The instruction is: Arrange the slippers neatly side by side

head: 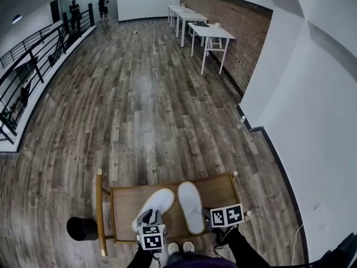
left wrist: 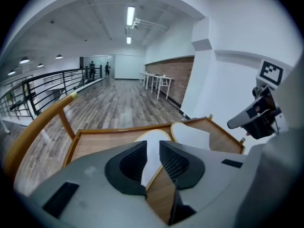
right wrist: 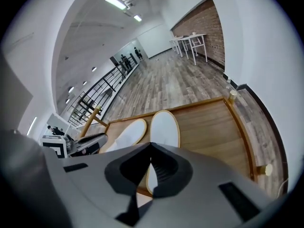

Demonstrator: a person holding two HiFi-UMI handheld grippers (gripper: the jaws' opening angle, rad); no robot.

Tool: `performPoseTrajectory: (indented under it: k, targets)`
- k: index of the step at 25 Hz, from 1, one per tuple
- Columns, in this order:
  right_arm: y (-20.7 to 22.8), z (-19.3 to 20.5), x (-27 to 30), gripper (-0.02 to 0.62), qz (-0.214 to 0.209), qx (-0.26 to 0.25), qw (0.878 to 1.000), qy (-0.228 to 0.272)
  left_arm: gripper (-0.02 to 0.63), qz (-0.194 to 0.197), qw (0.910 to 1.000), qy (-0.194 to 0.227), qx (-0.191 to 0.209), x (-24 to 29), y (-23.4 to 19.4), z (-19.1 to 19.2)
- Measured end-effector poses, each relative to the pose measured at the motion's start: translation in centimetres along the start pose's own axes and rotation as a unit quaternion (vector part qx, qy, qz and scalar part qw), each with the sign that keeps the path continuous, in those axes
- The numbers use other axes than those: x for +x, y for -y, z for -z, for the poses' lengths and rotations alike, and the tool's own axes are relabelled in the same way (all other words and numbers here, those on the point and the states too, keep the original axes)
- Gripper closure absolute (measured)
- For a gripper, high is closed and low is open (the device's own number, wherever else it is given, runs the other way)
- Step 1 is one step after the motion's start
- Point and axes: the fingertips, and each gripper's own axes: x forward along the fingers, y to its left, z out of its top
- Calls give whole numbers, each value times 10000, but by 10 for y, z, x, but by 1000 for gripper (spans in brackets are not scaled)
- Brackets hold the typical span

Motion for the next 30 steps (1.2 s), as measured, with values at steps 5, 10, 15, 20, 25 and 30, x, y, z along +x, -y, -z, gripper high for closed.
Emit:
performPoseTrajectory:
  k: [5,10,15,20,25,30]
  targets:
    - [-1,5,-7,597,-71,92,9999,59,443,724,9864,-798,1241,22,12,16]
    - [0,5,-11,597,-50,48,10000,56,431,832,9587,-1509,2262,45,6,26]
    - [0,10,-9,597,-92,101,9999,15,431,802,9420,-1993,2578,66,-1,45]
    - [2,8,-8,597,-76,115,9999,-33,433,1090,9416,-2360,2140,73,-1,56]
    - [0,9,-5,597,-118,119,9998,-81,586,801,9443,-2844,1447,72,-11,66]
    - [-3,5,-4,597,-141,60,9998,-90,592,730,9544,-2871,-376,64,-12,56]
